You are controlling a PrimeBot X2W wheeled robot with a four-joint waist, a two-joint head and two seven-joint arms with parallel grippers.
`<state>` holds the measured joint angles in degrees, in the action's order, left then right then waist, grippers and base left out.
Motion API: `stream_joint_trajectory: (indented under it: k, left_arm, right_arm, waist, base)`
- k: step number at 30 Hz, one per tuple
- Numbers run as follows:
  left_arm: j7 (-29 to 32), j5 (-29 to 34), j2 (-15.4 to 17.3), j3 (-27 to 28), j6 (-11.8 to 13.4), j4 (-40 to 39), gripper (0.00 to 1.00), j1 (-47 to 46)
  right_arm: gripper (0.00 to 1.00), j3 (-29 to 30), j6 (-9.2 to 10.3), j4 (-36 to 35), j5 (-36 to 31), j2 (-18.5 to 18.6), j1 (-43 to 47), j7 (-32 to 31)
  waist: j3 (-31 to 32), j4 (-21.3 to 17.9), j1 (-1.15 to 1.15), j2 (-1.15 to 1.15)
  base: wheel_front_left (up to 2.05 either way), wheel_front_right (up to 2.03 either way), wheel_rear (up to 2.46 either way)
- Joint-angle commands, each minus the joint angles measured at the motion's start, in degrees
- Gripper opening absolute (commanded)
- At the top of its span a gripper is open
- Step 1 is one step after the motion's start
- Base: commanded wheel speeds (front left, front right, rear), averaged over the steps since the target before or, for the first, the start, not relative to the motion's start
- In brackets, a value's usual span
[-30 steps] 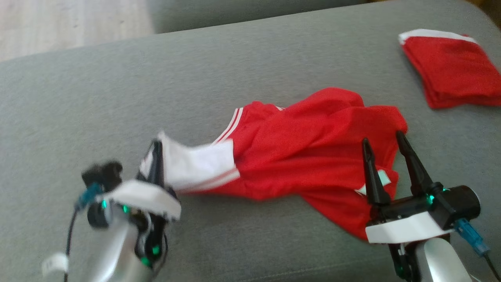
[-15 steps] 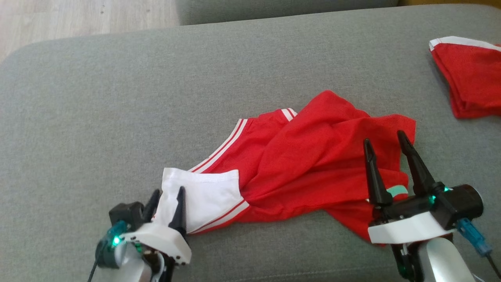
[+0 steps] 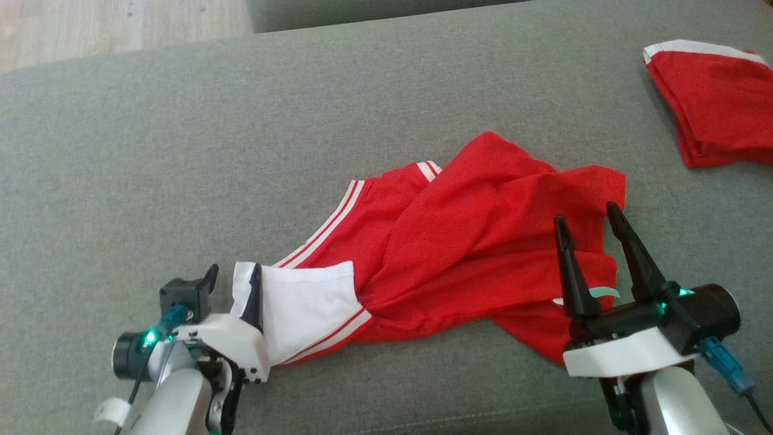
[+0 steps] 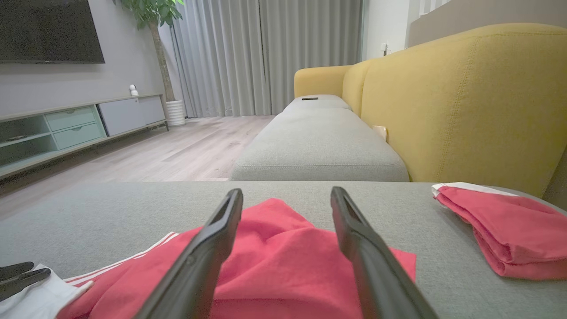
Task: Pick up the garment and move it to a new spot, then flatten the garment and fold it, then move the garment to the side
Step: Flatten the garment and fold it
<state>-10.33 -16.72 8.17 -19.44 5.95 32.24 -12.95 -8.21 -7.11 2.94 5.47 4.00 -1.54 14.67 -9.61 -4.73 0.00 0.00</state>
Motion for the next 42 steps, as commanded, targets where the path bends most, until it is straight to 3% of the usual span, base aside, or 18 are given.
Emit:
stream_joint_trajectory:
  k: [1, 6, 7, 8, 10, 12, 24, 36, 42]
  left_arm:
    - [0.02, 0.35, 1.41, 1.78, -0.08, -0.92, 1.0, -2.16]
    - [1.89, 0.08, 1.65, 1.32, -0.16, 0.64, 1.0, -2.68]
    - [2.03, 0.02, 1.55, 1.22, -0.1, 0.67, 0.91, -2.65]
    - [2.15, -0.07, 1.38, 1.1, -0.05, 0.53, 0.47, -2.5]
    - [2.39, -0.35, 1.18, 0.96, 0.02, 0.32, 0.28, -2.06]
    - [2.36, -0.55, 0.99, 0.84, 0.13, 0.04, 0.0, -1.65]
    - [-0.54, -0.72, 1.76, 0.87, 1.41, -7.06, 0.0, 1.64]
    - [-1.52, 0.36, 6.54, 2.13, 3.27, -25.39, 0.0, 7.18]
    - [-1.1, 0.38, 8.72, 3.55, 4.08, -30.03, 0.0, 8.38]
  right_arm:
    - [1.0, -1.24, -0.37, -1.81, 0.07, 0.3, -1.05, 0.33]
    - [1.0, -1.08, -0.37, -1.92, 0.09, 0.54, -1.21, 0.33]
    - [1.0, -1.02, -0.37, -1.92, 0.1, 0.57, -1.26, 0.33]
    - [1.0, -0.95, -0.37, -1.92, 0.08, 0.58, -1.31, 0.33]
    - [1.0, -0.88, -0.37, -1.91, 0.06, 0.58, -1.32, 0.33]
    - [1.0, -0.82, -0.37, -1.9, 0.04, 0.57, -1.29, 0.33]
    - [1.0, -0.19, -0.37, -0.22, -0.03, 0.31, 0.32, 0.33]
    - [1.0, 5.64, -0.37, 8.69, 1.5, -0.71, 3.09, 0.33]
    - [1.0, 7.99, -0.37, 16.28, 4.15, -1.06, 1.51, 0.33]
  waist:
    - [-0.13, -0.09, 0.0, 0.0]
    - [-0.63, -0.36, 0.0, 0.0]
    - [-0.69, -0.39, 0.0, 0.0]
    - [-0.71, -0.42, 0.0, 0.0]
    - [-0.73, -0.49, 0.0, 0.0]
    - [-0.7, -0.52, 0.0, 0.0]
    - [0.38, -0.68, 0.0, 0.0]
    - [1.91, 0.17, 0.0, 0.0]
    - [2.31, 0.54, 0.0, 0.0]
  base:
    - [0.0, 0.0, 0.0]
    - [0.0, 0.0, 0.0]
    - [0.0, 0.0, 0.0]
    - [0.0, 0.0, 0.0]
    - [0.0, 0.0, 0.0]
    - [0.0, 0.0, 0.0]
    - [0.0, 0.0, 0.0]
    - [0.0, 0.0, 0.0]
    - [0.0, 0.0, 0.0]
